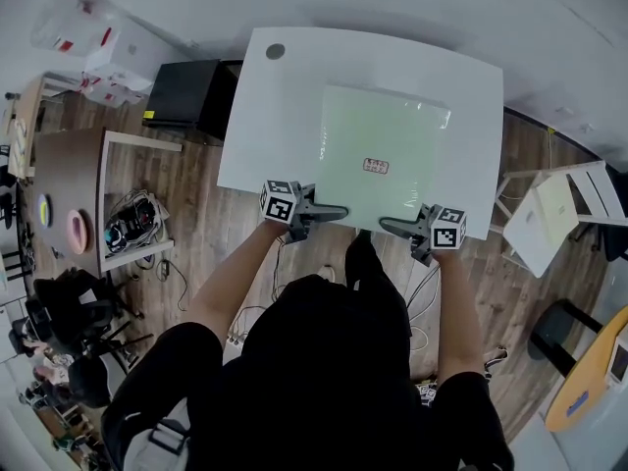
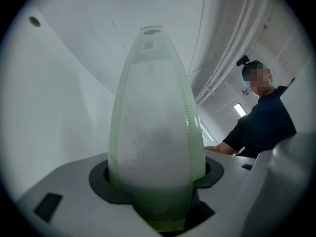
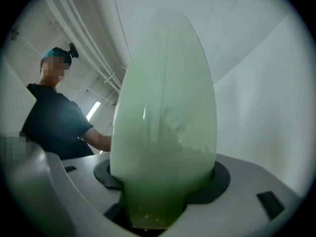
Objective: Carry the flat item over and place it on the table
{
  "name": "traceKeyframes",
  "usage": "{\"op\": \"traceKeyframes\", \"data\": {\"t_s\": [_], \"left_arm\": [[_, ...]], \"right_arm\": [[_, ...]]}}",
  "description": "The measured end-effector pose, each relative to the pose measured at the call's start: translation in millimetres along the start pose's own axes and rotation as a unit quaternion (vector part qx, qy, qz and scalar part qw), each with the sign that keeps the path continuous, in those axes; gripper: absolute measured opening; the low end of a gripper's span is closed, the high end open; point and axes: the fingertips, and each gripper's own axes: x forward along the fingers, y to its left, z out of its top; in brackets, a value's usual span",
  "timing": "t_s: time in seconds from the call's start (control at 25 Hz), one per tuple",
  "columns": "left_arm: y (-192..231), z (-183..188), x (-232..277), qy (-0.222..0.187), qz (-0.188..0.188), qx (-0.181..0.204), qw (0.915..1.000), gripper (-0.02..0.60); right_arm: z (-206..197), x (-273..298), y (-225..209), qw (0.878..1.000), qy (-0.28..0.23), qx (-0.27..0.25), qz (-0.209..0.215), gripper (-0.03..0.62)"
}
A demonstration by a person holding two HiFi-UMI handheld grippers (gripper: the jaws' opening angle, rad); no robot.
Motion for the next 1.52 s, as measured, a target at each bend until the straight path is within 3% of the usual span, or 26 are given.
{"op": "traceKeyframes", "data": {"t_s": [0.24, 0.6, 0.88, 1.04, 1.2, 1.28, 1.4, 1.52], "left_arm": [[25, -7, 13, -0.001, -0.001, -0.063, 0.998, 0.313], [52, -19, 7, -0.015, 0.019, -0.119, 0.9925, 0.313], [67, -15, 7, -0.041, 0.029, -0.186, 0.9813, 0.313], [78, -17, 6, -0.04, 0.034, -0.222, 0.9737, 0.313], [90, -18, 12, -0.024, 0.057, -0.234, 0.9704, 0.313], [92, -21, 12, -0.023, 0.057, -0.265, 0.9624, 0.313], [91, -25, 13, -0.023, 0.051, -0.328, 0.943, 0.313], [90, -23, 16, -0.013, 0.038, -0.342, 0.939, 0.314]], "right_arm": [[-9, -7, -27, 0.998, -0.002, 0.059, 0.0, 0.314], [-18, 3, -55, 0.993, 0.014, 0.12, 0.019, 0.314], [-22, 4, -75, 0.982, 0.016, 0.185, 0.021, 0.314], [-25, 7, -82, 0.974, 0.02, 0.227, 0.017, 0.314], [-21, 3, -91, 0.968, 0.022, 0.25, 0.018, 0.314], [-24, 3, -95, 0.962, 0.02, 0.271, 0.011, 0.314], [-27, 4, -97, 0.955, 0.022, 0.295, 0.005, 0.314], [-22, 5, -100, 0.956, 0.023, 0.292, 0.006, 0.314]]}}
